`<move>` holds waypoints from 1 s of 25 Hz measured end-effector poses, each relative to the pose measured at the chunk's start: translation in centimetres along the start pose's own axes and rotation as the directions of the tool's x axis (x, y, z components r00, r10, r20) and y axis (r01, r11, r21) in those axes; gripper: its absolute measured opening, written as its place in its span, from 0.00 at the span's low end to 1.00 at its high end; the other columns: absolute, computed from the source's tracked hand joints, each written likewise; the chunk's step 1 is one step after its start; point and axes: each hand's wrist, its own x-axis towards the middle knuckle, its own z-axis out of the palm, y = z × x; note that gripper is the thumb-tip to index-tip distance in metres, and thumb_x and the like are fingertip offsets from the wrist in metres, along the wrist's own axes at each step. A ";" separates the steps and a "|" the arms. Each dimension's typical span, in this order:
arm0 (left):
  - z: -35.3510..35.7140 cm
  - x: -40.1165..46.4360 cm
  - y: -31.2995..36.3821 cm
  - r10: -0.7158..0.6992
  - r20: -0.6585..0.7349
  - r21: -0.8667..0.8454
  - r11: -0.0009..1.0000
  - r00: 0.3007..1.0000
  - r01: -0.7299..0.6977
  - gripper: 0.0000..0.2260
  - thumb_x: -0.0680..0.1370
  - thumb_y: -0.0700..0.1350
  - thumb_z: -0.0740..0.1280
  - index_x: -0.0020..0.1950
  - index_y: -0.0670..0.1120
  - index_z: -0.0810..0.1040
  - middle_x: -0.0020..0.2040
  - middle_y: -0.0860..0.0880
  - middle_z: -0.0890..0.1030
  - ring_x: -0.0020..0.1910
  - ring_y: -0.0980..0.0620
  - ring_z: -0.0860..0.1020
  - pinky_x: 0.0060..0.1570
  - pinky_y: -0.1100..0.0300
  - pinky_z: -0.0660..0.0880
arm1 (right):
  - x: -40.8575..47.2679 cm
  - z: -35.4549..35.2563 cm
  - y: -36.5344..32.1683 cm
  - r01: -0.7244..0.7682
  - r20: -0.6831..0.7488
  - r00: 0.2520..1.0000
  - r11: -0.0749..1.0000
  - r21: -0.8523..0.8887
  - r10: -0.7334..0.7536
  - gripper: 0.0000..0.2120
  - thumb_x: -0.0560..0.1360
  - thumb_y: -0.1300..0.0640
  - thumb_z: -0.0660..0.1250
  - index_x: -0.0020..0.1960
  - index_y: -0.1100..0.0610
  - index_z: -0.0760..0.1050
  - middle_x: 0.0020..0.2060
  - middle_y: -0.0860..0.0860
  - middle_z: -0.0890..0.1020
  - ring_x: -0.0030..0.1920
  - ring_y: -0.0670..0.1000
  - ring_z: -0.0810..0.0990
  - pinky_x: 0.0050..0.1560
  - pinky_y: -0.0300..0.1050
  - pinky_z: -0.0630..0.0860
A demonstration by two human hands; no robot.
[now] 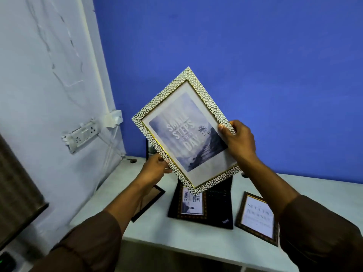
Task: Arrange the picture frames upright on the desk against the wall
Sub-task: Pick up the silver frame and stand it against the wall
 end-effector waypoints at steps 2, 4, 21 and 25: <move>2.5 1.1 1.0 0.050 0.009 -0.005 0.999 0.999 -0.050 0.04 0.81 0.45 0.62 0.49 0.49 0.76 0.53 0.44 0.84 0.47 0.47 0.86 0.46 0.54 0.74 | 0.5 -2.5 2.0 -0.015 -0.006 1.000 1.000 0.025 0.015 0.19 0.75 0.34 0.61 0.55 0.48 0.74 0.55 0.49 0.82 0.53 0.54 0.80 0.50 0.57 0.79; 6.2 2.6 1.8 0.109 0.042 -0.004 0.994 0.993 -0.109 0.04 0.81 0.45 0.63 0.54 0.48 0.77 0.53 0.47 0.84 0.46 0.48 0.86 0.43 0.58 0.76 | 1.3 -5.2 5.0 -0.036 -0.010 0.999 0.999 0.032 0.036 0.15 0.77 0.37 0.62 0.55 0.46 0.74 0.55 0.49 0.82 0.51 0.53 0.81 0.50 0.59 0.81; 38.3 24.8 5.7 0.039 0.211 0.124 0.990 0.977 -0.067 0.19 0.76 0.46 0.61 0.67 0.53 0.68 0.61 0.49 0.79 0.60 0.44 0.78 0.64 0.45 0.74 | 21.2 -14.0 37.6 -0.269 0.055 0.947 0.878 -0.397 0.315 0.16 0.77 0.48 0.69 0.36 0.54 0.69 0.32 0.50 0.76 0.41 0.60 0.78 0.32 0.42 0.60; 44.8 29.4 5.1 -0.038 0.220 0.066 0.998 0.975 0.024 0.25 0.78 0.39 0.64 0.73 0.48 0.62 0.63 0.49 0.76 0.62 0.45 0.76 0.61 0.52 0.74 | 26.2 -12.8 44.5 -0.271 0.115 0.932 0.870 -0.412 0.345 0.09 0.77 0.50 0.69 0.45 0.56 0.76 0.46 0.60 0.85 0.49 0.63 0.81 0.42 0.44 0.66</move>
